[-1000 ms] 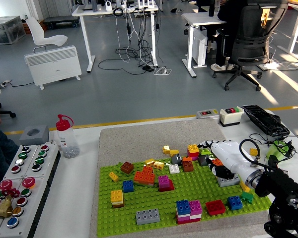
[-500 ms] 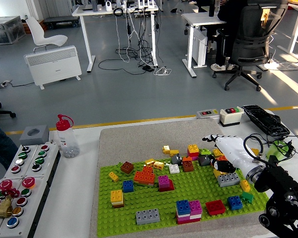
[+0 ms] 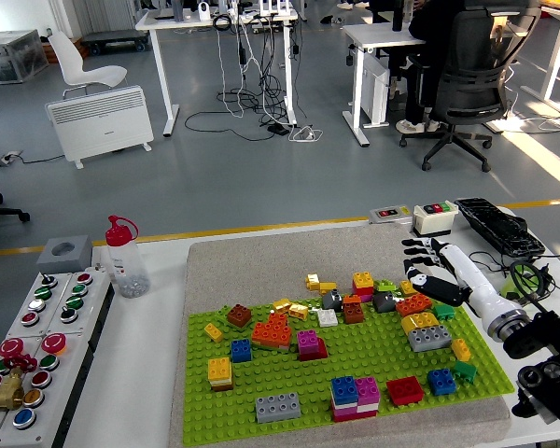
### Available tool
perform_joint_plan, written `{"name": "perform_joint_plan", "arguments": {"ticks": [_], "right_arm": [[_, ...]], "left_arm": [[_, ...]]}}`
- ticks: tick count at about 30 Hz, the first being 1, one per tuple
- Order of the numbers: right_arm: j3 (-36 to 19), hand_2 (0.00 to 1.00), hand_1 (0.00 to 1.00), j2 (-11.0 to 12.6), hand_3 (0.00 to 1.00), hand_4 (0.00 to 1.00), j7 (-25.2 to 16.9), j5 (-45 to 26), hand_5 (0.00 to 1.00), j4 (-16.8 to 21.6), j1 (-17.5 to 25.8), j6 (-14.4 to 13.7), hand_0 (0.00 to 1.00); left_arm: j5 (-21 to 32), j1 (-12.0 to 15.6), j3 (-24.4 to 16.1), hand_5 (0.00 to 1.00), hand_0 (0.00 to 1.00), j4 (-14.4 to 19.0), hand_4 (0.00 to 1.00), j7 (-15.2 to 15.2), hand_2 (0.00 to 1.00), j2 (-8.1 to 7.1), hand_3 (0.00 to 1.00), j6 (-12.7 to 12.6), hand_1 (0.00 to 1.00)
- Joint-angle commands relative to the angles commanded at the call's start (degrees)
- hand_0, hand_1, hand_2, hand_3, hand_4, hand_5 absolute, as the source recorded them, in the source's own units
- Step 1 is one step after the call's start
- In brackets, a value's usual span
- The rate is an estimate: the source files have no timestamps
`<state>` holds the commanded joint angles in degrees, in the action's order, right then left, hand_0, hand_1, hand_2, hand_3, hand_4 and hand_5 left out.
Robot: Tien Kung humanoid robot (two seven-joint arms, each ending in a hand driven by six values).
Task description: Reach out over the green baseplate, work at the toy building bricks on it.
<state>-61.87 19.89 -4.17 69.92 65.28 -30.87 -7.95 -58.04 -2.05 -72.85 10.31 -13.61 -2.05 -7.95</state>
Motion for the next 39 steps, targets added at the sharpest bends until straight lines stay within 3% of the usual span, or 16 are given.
{"name": "perform_joint_plan", "arguments": {"ticks": [7, 15, 30, 39], "right_arm": [[-9.81, 0.763, 0.769, -0.85, 0.754, 0.432, 1.67, -14.84, 0.431, 0.60, 4.57, 4.85, 0.797], [-19.55, 0.791, 0.781, -1.96, 0.775, 0.473, 1.20, -31.37, 0.467, 1.32, 7.97, 7.69, 0.837], [-24.08, 0.797, 0.788, -2.74, 0.775, 0.496, 0.63, -61.48, 0.468, 3.30, 11.69, 9.24, 0.853], [-24.37, 0.806, 0.791, -3.05, 0.788, 0.520, 0.84, -70.66, 0.452, 3.83, 11.97, 9.49, 0.851]], "left_arm": [[0.02, -0.25, -0.14, 0.998, 0.724, 0.00, 0.471, 0.15, 0.768, 0.02, 0.668, -0.04, 0.762], [-0.23, -0.39, -0.43, 0.998, 0.724, 0.00, 0.470, 0.26, 0.767, 0.07, 0.668, -0.03, 0.761], [-0.51, -0.55, -1.00, 0.998, 0.724, 0.00, 0.470, 0.51, 0.767, 0.20, 0.668, -0.10, 0.762], [-0.64, -0.61, -1.57, 0.998, 0.724, 0.00, 0.470, 0.63, 0.767, 0.48, 0.669, -0.25, 0.762]]}}
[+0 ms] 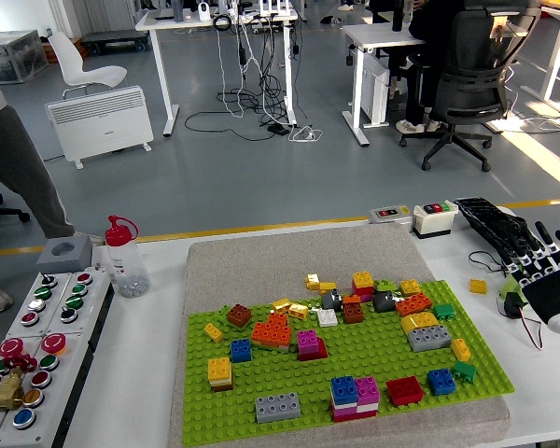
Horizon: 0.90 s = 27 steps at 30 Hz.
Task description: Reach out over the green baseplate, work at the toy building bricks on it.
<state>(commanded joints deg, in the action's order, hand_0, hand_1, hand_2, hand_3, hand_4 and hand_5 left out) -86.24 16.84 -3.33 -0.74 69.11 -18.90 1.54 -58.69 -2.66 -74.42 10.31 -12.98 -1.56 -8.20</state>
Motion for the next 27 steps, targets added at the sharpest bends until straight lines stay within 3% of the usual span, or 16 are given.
{"name": "perform_joint_plan", "arguments": {"ticks": [17, 18, 27], "right_arm": [[-0.46, 0.819, 0.794, -0.60, 0.806, 0.539, -0.02, -0.20, 0.401, 0.59, 1.43, 1.43, 0.842], [-0.41, 0.809, 0.792, -0.66, 0.789, 0.540, 0.02, -0.29, 0.447, 0.61, 1.51, 1.42, 0.844], [-0.90, 0.804, 0.795, -0.94, 0.788, 0.548, 0.30, -0.59, 0.462, 1.31, 2.33, 0.96, 0.847]], "left_arm": [[-0.03, 0.52, -0.41, 0.998, 0.724, 0.00, 0.470, 0.23, 0.770, 0.24, 0.670, -0.20, 0.762], [-0.09, 0.57, -0.43, 0.998, 0.724, 0.00, 0.470, 0.24, 0.770, 0.27, 0.672, -0.19, 0.762], [-0.16, 1.08, -0.32, 0.998, 0.724, 0.00, 0.470, 0.37, 0.773, 0.44, 0.672, -0.05, 0.762]]}}
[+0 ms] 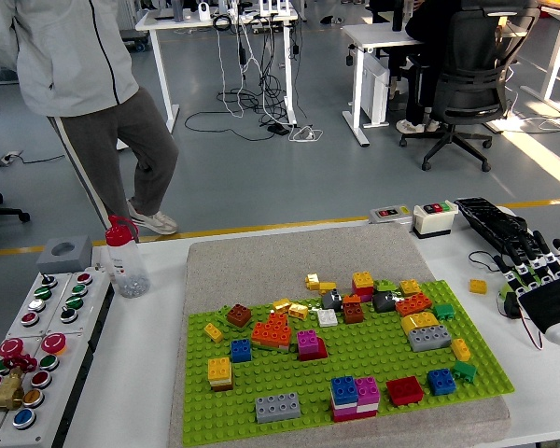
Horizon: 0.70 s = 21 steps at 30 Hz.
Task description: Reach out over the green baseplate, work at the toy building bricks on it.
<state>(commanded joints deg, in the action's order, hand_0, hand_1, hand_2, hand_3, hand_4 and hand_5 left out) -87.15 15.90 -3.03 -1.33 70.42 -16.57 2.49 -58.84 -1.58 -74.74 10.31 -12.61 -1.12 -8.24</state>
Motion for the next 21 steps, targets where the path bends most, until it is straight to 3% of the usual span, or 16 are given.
{"name": "perform_joint_plan", "arguments": {"ticks": [21], "right_arm": [[-1.98, 0.763, 0.771, -0.45, 0.783, 0.552, -0.25, -0.53, 0.456, 1.13, 0.49, -0.75, 0.813]], "left_arm": [[1.17, -0.83, 0.45, 0.998, 0.724, 0.00, 0.470, 0.98, 0.773, -0.18, 0.673, 0.10, 0.760]]}}
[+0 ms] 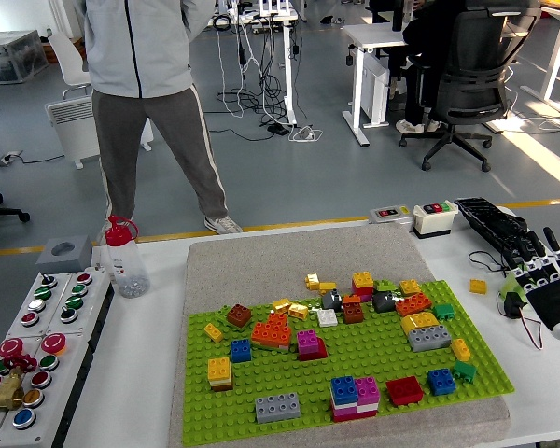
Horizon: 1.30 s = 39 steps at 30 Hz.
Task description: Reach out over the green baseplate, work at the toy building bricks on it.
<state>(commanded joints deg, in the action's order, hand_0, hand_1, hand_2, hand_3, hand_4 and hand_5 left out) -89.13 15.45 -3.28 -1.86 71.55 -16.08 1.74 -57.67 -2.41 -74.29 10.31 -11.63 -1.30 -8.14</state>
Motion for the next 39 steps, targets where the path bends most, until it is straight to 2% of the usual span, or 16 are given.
{"name": "perform_joint_plan", "arguments": {"ticks": [14, 39], "right_arm": [[-0.94, 0.759, 0.765, -0.12, 0.777, 0.548, -0.43, -0.61, 0.441, 0.28, 0.06, -0.85, 0.796], [-1.72, 0.747, 0.756, -0.21, 0.748, 0.514, -0.18, -1.35, 0.409, 0.36, 0.23, -0.65, 0.793]], "left_arm": [[0.38, -0.42, 0.18, 0.998, 0.721, 0.00, 0.471, 0.48, 0.773, -0.05, 0.672, 0.00, 0.760], [0.40, -0.65, 0.22, 0.998, 0.722, 0.00, 0.472, 0.61, 0.773, -0.08, 0.673, 0.04, 0.759]]}}
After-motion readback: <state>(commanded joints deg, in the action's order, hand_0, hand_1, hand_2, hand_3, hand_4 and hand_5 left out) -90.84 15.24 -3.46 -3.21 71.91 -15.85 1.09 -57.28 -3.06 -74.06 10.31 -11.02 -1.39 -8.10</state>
